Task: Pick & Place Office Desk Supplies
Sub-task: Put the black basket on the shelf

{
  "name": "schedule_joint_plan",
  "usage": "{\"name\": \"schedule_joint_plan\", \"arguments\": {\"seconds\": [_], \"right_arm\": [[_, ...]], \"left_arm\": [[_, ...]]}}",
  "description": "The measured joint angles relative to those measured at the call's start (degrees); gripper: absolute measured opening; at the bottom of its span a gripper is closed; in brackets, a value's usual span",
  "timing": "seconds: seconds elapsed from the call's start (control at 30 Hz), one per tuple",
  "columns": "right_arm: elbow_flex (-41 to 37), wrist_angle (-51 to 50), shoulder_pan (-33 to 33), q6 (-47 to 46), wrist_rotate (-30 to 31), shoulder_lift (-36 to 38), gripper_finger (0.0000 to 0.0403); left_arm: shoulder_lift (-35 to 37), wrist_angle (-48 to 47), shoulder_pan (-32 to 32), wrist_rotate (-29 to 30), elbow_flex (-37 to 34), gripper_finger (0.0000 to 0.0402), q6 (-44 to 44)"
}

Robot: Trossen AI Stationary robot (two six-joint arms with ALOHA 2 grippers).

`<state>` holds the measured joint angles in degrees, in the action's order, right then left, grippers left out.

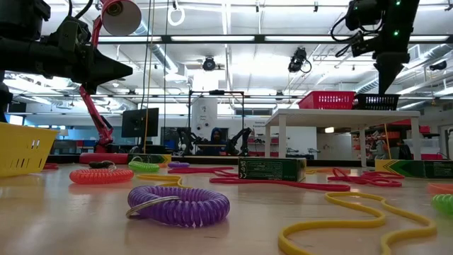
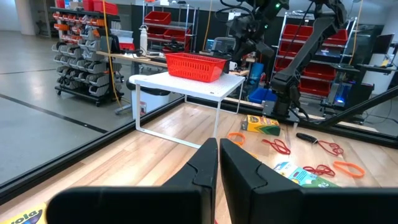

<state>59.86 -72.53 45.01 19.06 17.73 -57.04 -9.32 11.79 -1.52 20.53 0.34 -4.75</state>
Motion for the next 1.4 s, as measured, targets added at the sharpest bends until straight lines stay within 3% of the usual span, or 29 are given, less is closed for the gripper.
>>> {"name": "schedule_joint_plan", "arguments": {"seconds": [0.13,0.3,0.47,0.6,0.7,0.9,1.2,1.4], "right_arm": [[3.31,-0.46,-0.44,-3.38,0.92,1.29,0.0009],[8.16,-0.19,3.93,-13.05,11.07,0.06,0.0006],[8.5,-0.58,5.25,-21.93,15.39,-3.49,0.0006],[8.5,-2.18,3.04,-28.93,14.77,-6.19,0.0007],[8.5,-5.23,2.53,-28.08,13.74,-6.41,0.0007],[7.99,-2.0,0.14,-28.73,11.62,-7.35,0.0007],[6.68,3.84,-1.35,-29.34,11.07,-14.98,0.0007],[6.68,3.88,-0.47,-29.32,5.9,-16.1,0.0007]], "left_arm": [[0.0,-0.01,0.0,0.0,0.01,0.0026,0.02],[0.01,0.0,0.0,0.01,0.01,0.0026,0.01],[-0.07,0.13,0.0,0.04,0.0,0.0026,0.02],[-0.07,0.08,0.0,0.0,0.0,0.0026,0.0],[-0.07,0.04,0.0,0.09,0.0,0.0026,0.0],[-0.08,0.02,0.0,0.22,0.01,0.0026,0.01],[-0.09,0.0,0.0,0.22,0.0,0.0026,0.02],[-0.09,0.0,0.0,0.21,0.02,0.0026,0.02]]}}
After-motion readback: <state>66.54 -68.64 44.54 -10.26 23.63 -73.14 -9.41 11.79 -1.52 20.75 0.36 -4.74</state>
